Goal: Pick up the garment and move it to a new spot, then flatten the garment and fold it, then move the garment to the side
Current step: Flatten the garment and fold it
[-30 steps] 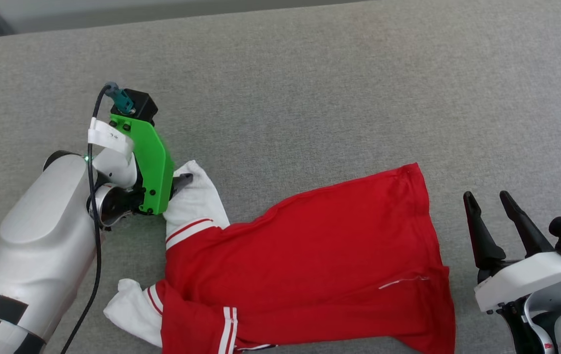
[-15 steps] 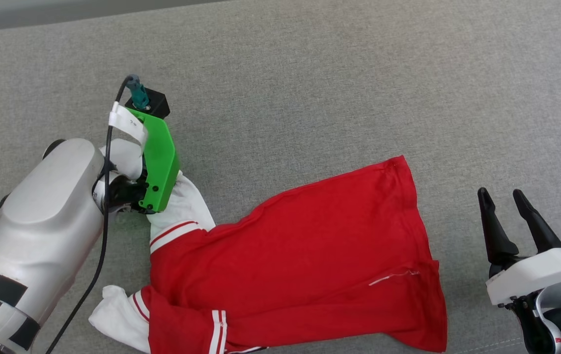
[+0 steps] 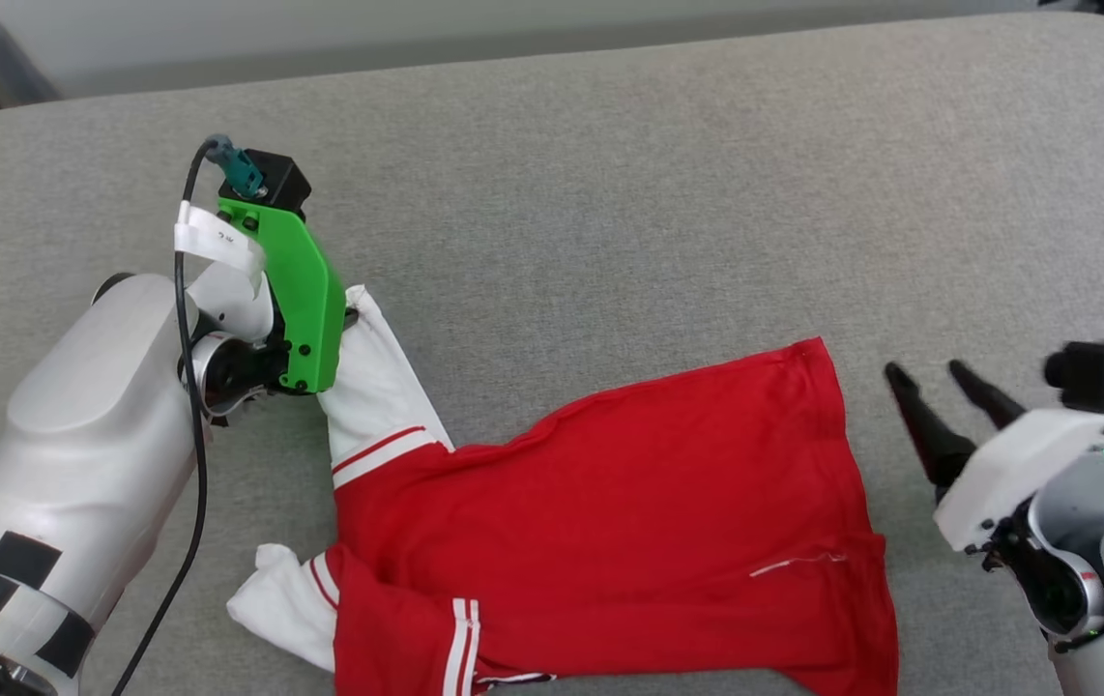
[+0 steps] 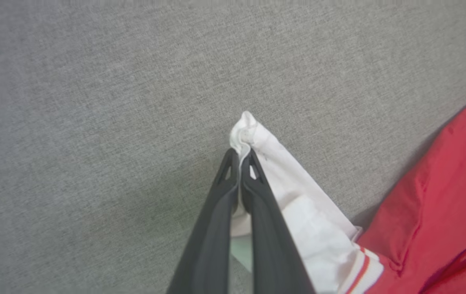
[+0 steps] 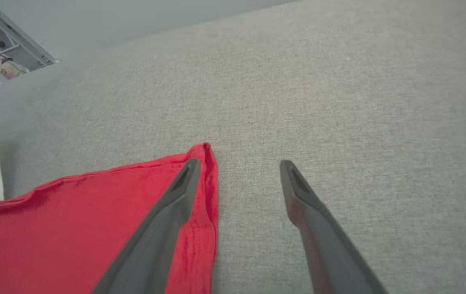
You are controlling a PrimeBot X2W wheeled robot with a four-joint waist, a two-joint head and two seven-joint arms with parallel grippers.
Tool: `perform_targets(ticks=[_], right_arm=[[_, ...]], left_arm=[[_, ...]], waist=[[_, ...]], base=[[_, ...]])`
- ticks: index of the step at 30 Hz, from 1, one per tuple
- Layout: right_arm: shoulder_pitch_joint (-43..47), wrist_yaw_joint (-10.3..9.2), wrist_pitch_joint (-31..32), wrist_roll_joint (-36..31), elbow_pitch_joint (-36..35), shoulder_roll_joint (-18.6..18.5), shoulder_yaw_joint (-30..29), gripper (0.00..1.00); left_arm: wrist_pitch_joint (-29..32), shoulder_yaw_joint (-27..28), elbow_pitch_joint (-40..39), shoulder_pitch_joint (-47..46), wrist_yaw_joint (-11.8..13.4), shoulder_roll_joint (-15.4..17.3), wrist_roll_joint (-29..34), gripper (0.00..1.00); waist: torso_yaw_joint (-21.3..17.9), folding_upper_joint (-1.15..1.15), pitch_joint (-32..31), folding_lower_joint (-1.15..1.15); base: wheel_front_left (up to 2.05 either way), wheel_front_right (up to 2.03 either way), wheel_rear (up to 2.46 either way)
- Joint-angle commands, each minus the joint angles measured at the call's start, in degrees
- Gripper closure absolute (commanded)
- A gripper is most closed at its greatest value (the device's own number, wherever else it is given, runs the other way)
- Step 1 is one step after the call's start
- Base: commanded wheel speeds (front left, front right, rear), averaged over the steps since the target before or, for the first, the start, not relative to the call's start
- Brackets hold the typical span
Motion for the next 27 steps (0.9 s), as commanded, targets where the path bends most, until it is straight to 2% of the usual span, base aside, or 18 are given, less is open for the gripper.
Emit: perform_targets(ticks=[1, 5, 10, 12, 13, 16, 17, 18, 19, 21, 27], right_arm=[[-2.33, -0.03, 3.1, 1.95, 1.66, -1.13, 2.06, 0.0], [-8.12, -0.03, 11.72, 5.97, 6.47, -4.36, 7.35, 0.0], [-15.44, -0.03, 17.02, 7.88, 12.06, -7.44, 12.29, 0.0], [-17.83, -0.03, 19.02, 8.66, 14.72, -7.98, 14.52, 0.0], [-20.57, -0.03, 21.87, 9.74, 18.73, -8.37, 18.09, 0.0], [-21.56, -0.03, 26.9, 11.39, 23.52, -8.42, 22.78, 0.0], [-21.62, -0.03, 28.44, 12.04, 24.53, -8.44, 23.96, 0.3], [-21.75, -0.03, 29.7, 12.95, 25.29, -8.43, 25.11, 0.83], [-21.9, -0.03, 30.34, 13.72, 25.61, -8.48, 25.79, 1.0], [-22.8, -0.03, 29.49, 14.92, 25.47, -9.01, 26.15, 1.0], [-24.95, -0.03, 21.6, 16.96, 23.2, -11.8, 22.54, 1.0]], left_arm=[[-0.42, -0.25, -0.07, -1.45, -0.08, -0.46, 0.04, 1.0], [-0.89, -0.7, -0.21, -2.54, -0.08, -1.46, 0.06, 1.0], [-1.85, -0.86, -0.05, -4.26, -0.08, -2.69, 0.07, 1.0], [-2.23, -0.9, 0.14, -4.87, -0.09, -3.02, 0.04, 1.0], [-2.8, -0.92, 0.57, -5.22, -0.08, -3.47, 0.0, 1.0], [-3.06, -0.86, 1.25, -5.11, -0.05, -3.91, -0.28, 1.0], [-3.19, -0.84, 1.45, -5.06, 0.01, -4.0, -0.32, 1.0], [-3.25, -0.75, 1.77, -4.96, 0.13, -4.04, -0.47, 1.0], [-3.29, -0.73, 1.95, -4.89, 0.15, -4.02, -0.53, 1.0], [-3.5, -0.62, 2.34, -4.71, 0.54, -3.82, -0.55, 1.0], [-5.7, 0.62, 2.35, -3.03, 1.73, -2.81, -1.32, 1.0]], waist=[[1.49, 0.0, -1.19, 0.0], [2.94, 0.0, -0.52, 0.0], [4.9, 0.0, 1.44, 0.0], [5.53, 0.0, 2.23, 0.0], [6.06, 0.0, 2.85, 0.0], [6.57, 0.0, 3.07, 0.0], [6.73, 0.0, 3.07, 0.0], [6.88, 0.0, 3.07, 0.0], [6.97, 0.0, 3.07, 0.0], [7.08, 0.0, 2.92, 0.0], [7.46, 0.0, 0.9, 0.0]], base=[[0.0, 0.0, 0.0], [0.0, 0.0, 0.0], [0.0, 0.0, 0.0], [0.0, 0.0, 0.0], [0.0, 0.0, 0.0], [0.0, 0.0, 0.0], [0.0, 0.0, 0.0], [0.0, 0.0, 0.0], [0.0, 0.0, 0.0], [0.0, 0.0, 0.0], [0.0, 0.0, 0.0]])
